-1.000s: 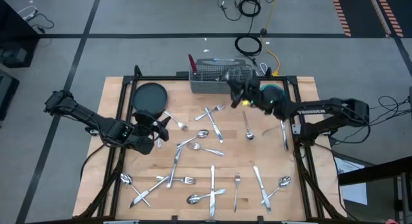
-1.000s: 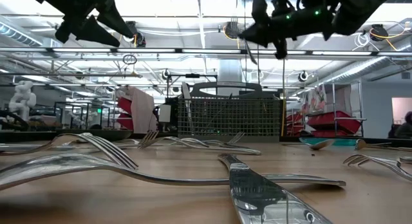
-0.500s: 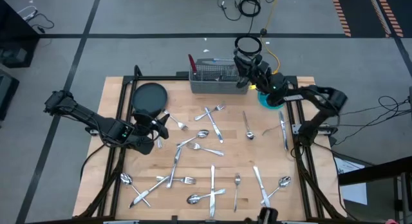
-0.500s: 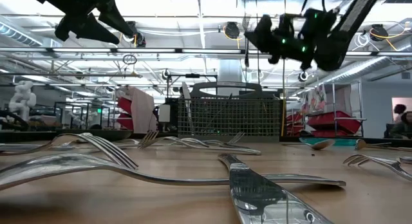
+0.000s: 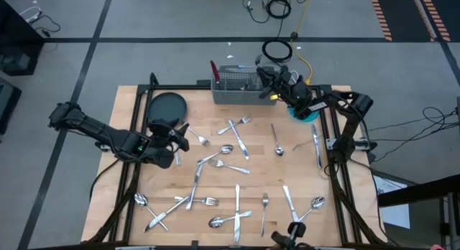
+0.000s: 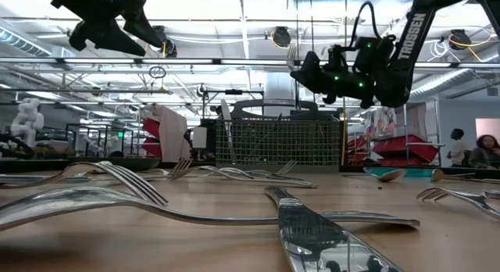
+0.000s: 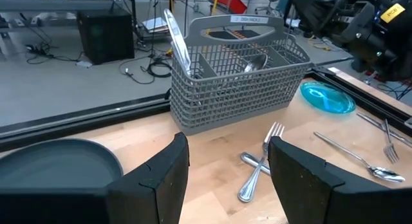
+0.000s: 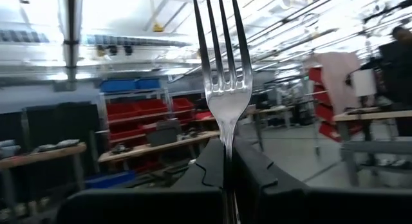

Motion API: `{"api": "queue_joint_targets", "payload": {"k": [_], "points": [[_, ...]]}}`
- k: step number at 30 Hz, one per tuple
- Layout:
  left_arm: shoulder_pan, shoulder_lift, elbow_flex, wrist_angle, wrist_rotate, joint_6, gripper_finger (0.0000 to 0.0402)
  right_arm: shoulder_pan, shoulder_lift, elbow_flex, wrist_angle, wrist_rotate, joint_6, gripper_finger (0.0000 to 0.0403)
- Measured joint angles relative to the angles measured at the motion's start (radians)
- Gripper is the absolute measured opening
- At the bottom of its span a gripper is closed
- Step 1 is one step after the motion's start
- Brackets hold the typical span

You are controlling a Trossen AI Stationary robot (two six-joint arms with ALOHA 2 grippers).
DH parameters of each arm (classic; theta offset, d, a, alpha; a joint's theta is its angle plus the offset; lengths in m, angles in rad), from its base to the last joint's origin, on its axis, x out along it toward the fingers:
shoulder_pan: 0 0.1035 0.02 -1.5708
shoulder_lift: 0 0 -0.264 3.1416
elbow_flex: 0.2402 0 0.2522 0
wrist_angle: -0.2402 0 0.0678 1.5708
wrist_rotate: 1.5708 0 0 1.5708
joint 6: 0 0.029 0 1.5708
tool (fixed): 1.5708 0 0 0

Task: Sort silverware
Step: Put the fork into the silverware organizer

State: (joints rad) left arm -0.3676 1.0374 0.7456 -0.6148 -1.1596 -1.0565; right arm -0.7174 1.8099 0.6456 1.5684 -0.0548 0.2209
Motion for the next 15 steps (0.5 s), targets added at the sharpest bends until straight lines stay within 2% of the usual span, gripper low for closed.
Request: {"api": "queue_joint_targets", "payload": {"k": [15], "points": [[0.001,0.000,0.000,0.000,0.007,0.000,0.0212,-0.036,0.050,-0.010,-0.046,0.002,-0.020,0.0000]]}}
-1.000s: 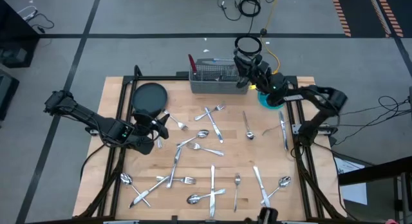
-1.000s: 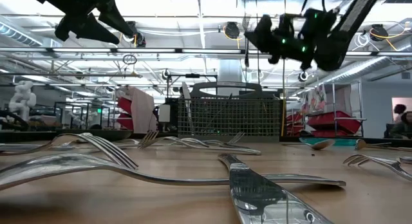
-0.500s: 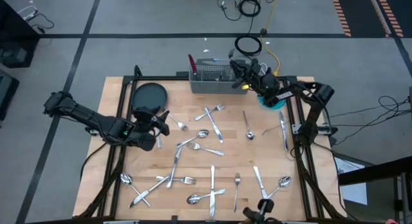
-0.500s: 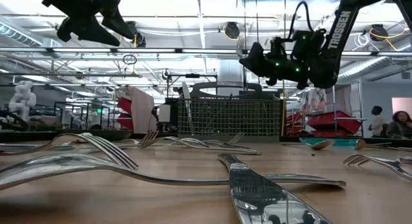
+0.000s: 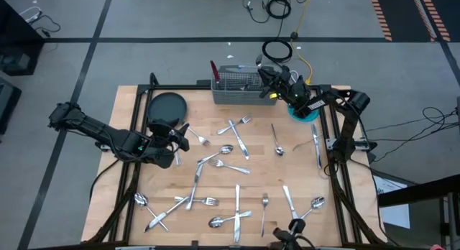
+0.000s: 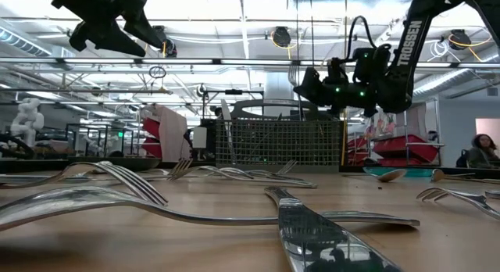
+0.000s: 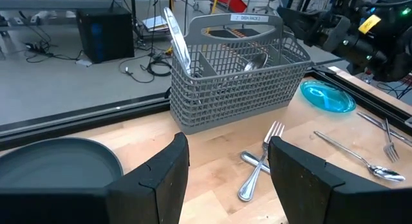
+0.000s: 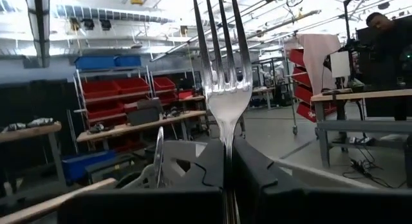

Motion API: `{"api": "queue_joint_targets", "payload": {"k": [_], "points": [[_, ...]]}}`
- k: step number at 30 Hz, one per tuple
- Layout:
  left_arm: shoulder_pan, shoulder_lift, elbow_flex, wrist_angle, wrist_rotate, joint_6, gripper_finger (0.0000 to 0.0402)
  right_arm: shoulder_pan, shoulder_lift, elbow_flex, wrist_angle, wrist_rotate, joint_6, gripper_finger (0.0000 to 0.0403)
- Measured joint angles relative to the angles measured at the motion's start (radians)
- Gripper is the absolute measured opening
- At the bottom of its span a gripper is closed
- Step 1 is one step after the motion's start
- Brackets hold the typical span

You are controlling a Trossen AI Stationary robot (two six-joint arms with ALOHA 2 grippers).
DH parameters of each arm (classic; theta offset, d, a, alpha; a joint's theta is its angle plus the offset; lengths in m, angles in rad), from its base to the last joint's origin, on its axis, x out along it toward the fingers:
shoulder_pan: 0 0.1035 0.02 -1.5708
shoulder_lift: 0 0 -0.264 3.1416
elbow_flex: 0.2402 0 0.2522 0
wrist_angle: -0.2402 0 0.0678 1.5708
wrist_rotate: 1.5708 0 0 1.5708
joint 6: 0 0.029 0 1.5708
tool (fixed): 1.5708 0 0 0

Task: Sort silverware
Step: Put the fork into the silverware organizer

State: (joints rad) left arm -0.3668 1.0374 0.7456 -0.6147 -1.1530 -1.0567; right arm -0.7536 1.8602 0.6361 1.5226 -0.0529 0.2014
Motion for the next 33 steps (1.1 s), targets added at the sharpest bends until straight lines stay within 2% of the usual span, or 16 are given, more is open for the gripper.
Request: {"api": "queue_joint_targets", "payload": {"k": [5,15,23,27,30,33], "points": [[0.000,0.000,0.000,0.000,0.000,0.000,0.0212,0.002,0.038,0.004,0.027,0.027,0.038,0.0005],[0.000,0.000,0.000,0.000,0.001,0.000,0.0212,0.005,0.043,0.002,0.036,0.028,0.161,0.0068],[0.000,0.000,0.000,0.000,0.001,0.000,0.0212,0.030,0.032,0.002,0.038,0.000,0.197,0.0107],[0.000,0.000,0.000,0.001,0.001,0.000,0.0212,0.040,-0.044,-0.005,0.003,-0.099,0.257,0.0125],[0.000,0.000,0.000,0.006,0.001,-0.001,0.0212,0.045,-0.167,-0.004,-0.041,-0.171,0.260,0.0136],[0.000,0.000,0.000,0.016,0.003,-0.004,0.0212,0.067,-0.334,-0.002,-0.255,-0.261,0.231,0.0141]]}}
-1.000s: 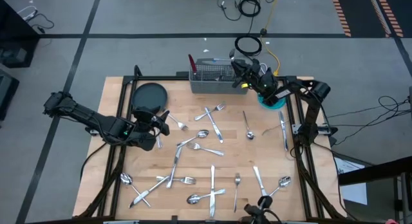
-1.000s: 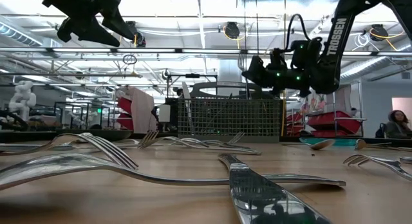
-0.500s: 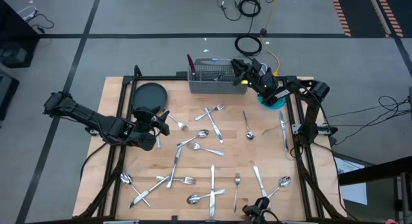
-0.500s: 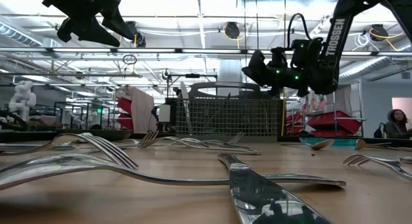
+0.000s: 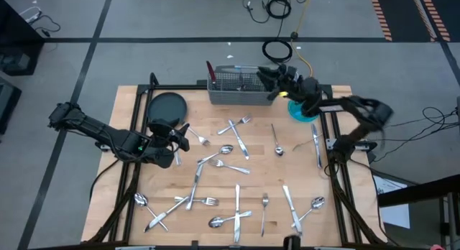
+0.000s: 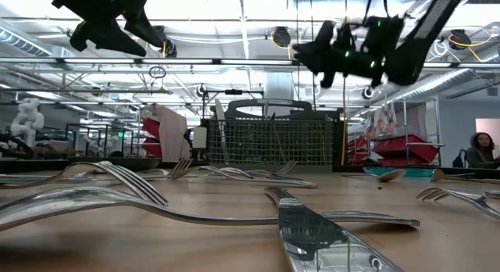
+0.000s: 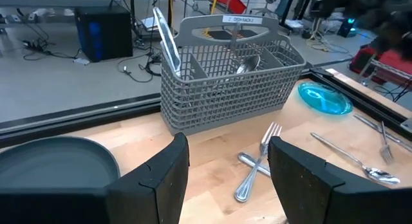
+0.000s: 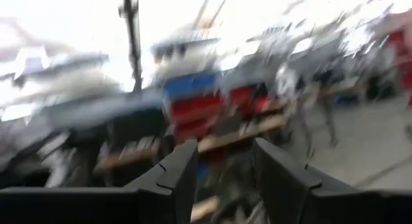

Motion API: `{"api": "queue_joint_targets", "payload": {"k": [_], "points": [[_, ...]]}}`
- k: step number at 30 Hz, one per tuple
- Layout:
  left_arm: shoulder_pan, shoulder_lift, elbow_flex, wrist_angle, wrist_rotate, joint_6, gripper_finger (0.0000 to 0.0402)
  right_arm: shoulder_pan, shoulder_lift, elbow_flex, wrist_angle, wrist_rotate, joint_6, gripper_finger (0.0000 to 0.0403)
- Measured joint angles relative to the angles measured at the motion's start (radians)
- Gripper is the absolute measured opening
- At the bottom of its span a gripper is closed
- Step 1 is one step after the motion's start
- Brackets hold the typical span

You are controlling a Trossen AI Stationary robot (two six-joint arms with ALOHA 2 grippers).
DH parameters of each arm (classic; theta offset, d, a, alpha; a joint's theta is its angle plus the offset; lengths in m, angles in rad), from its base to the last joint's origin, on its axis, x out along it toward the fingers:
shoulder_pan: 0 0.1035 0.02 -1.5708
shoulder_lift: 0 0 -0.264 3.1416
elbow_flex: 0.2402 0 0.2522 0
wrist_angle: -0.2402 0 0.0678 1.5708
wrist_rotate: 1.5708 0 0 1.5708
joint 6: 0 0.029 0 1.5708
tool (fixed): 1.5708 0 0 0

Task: Sort silverware
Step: Put the fork into the silverware organizer

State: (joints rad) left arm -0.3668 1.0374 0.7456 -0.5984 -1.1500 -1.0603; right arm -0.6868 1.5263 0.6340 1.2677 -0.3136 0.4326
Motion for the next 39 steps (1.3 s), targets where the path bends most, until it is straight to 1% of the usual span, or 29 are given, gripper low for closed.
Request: {"api": "queue_joint_targets", "payload": {"k": [3,5,6,8,9,11,13,15,18,22,26,31,34,39], "points": [[0.000,0.000,0.000,0.038,0.015,0.002,0.0212,0.055,-0.209,0.000,-0.350,-0.063,-0.116,0.0142],[0.000,0.000,0.000,0.057,0.017,0.002,0.0212,0.089,-0.363,0.006,-0.651,-0.051,-0.213,0.0142],[0.000,0.000,0.000,0.061,0.017,0.002,0.0212,0.107,-0.434,0.014,-0.823,-0.023,-0.251,0.0142],[0.000,0.000,0.000,0.066,0.017,0.002,0.0212,0.147,-0.567,0.029,-1.176,0.071,-0.296,0.0142],[0.000,0.000,0.000,0.067,0.017,0.002,0.0212,0.166,-0.623,0.034,-1.314,0.117,-0.305,0.0142],[0.000,0.000,0.000,0.068,0.017,0.002,0.0212,0.203,-0.723,0.046,-1.543,0.196,-0.296,0.0142],[0.000,0.000,0.000,0.068,0.017,0.003,0.0212,0.231,-0.801,0.049,-1.732,0.261,-0.245,0.0142],[0.000,0.000,0.000,0.068,0.017,0.003,0.0212,0.257,-0.858,0.049,-1.897,0.288,-0.183,0.0142],[0.000,0.000,0.000,0.068,0.017,0.003,0.0212,0.294,-0.894,0.049,-2.092,0.289,-0.096,0.0142],[0.000,0.000,0.000,0.067,0.017,0.003,0.0212,0.352,-0.874,0.049,-2.262,0.285,-0.052,0.0142],[0.000,0.000,0.000,0.066,0.017,0.003,0.0212,0.396,-0.809,0.049,-2.348,0.288,-0.057,0.0142],[0.000,0.000,0.000,0.066,0.017,0.003,0.0212,0.434,-0.672,0.049,-2.364,0.295,-0.112,0.0142],[0.000,0.000,0.000,0.066,0.017,0.003,0.0212,0.452,-0.576,0.049,-2.365,0.322,-0.148,0.0142],[0.000,0.000,0.000,0.063,0.017,0.003,0.0212,0.460,-0.429,0.049,-2.371,0.343,-0.143,0.0142]]}}
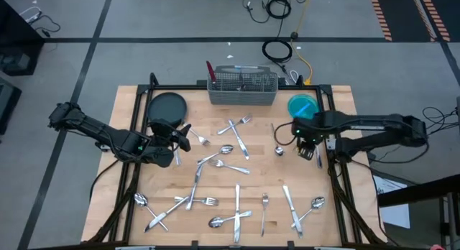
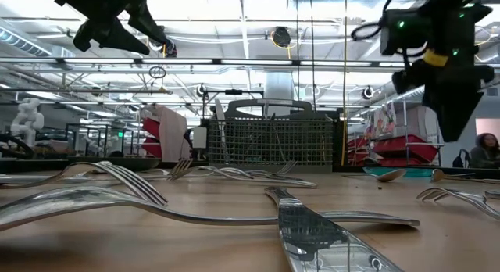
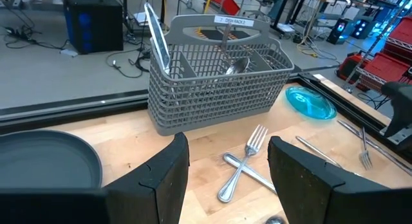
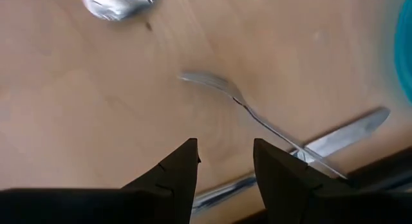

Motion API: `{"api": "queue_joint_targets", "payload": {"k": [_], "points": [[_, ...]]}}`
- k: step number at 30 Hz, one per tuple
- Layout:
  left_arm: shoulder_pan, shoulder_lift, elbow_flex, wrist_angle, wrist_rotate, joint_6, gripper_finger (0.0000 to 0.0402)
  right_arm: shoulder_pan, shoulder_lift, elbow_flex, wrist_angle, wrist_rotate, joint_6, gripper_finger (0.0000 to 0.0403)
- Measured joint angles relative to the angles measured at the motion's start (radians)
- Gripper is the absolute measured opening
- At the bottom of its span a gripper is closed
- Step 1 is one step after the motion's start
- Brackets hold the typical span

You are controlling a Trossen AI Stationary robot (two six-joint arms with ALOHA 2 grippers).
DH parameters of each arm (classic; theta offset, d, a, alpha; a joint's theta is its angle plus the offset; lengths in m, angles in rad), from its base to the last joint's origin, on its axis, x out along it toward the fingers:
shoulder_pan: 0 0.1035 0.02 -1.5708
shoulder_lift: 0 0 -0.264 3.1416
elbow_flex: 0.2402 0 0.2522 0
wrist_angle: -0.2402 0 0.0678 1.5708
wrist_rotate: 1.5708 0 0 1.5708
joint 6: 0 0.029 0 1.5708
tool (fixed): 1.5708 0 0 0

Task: Sort silverware
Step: Put the fork into the silverware organizer

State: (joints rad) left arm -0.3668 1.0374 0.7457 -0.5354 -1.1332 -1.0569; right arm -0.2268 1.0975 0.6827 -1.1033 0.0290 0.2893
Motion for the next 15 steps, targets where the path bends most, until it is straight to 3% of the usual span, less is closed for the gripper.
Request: {"api": "queue_joint_targets", "payload": {"k": [8,15], "points": [[0.000,0.000,0.000,-0.028,0.000,0.000,0.0212,0.000,0.158,0.007,0.004,0.023,0.026,0.0142],[0.000,0.000,0.000,-0.032,0.000,0.000,0.0212,0.000,0.187,0.044,0.158,0.088,-0.006,0.0142]]}}
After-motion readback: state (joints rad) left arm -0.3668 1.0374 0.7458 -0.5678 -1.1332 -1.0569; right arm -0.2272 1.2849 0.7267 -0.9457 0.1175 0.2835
